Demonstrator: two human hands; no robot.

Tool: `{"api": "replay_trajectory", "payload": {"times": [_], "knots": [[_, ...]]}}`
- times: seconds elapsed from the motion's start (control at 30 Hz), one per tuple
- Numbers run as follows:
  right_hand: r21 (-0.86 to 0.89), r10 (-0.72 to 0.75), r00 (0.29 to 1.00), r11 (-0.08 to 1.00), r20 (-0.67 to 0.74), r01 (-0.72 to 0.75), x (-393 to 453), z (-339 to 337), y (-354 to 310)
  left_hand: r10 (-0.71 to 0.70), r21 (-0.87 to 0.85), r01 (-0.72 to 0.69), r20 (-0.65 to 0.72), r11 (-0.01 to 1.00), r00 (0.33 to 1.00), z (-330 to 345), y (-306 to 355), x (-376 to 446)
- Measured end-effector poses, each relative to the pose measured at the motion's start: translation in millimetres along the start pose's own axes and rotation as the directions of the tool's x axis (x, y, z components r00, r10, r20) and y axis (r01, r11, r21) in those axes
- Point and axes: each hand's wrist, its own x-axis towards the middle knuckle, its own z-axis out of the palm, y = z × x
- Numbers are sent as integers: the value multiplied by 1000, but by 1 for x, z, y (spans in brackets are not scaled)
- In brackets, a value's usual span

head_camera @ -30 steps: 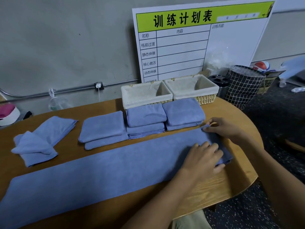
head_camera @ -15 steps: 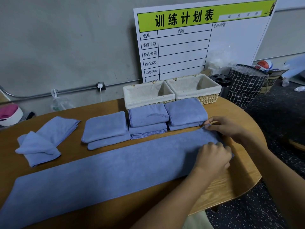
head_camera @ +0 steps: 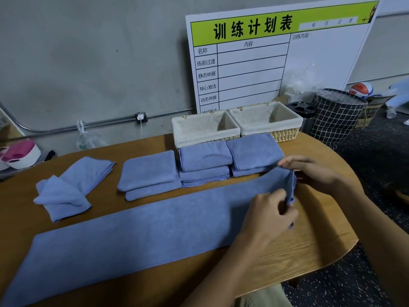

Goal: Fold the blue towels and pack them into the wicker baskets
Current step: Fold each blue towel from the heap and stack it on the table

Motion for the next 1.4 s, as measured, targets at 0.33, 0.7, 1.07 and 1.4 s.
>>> {"api": "replay_trajectory", "payload": {"times": [0.33,0.7,1.07,1.4], "knots": [[34,-146,954,989,261,142,1,61,-48,-267,-485,158,-165,860,949,-67,-34,-52],[-118,-428,838,864,338,489,26,189,-81,-497,-512,302,-301,804,814,-116,-48,-79],[-76,-542,815,821,208,565,31,273,-76,-489,-291,393,-496,872,718,-182,-68,-119],[-38,-701,668,682,248,730,20,389,-110,-479,-279,408,-681,869,554,-266,-70,-157]]}}
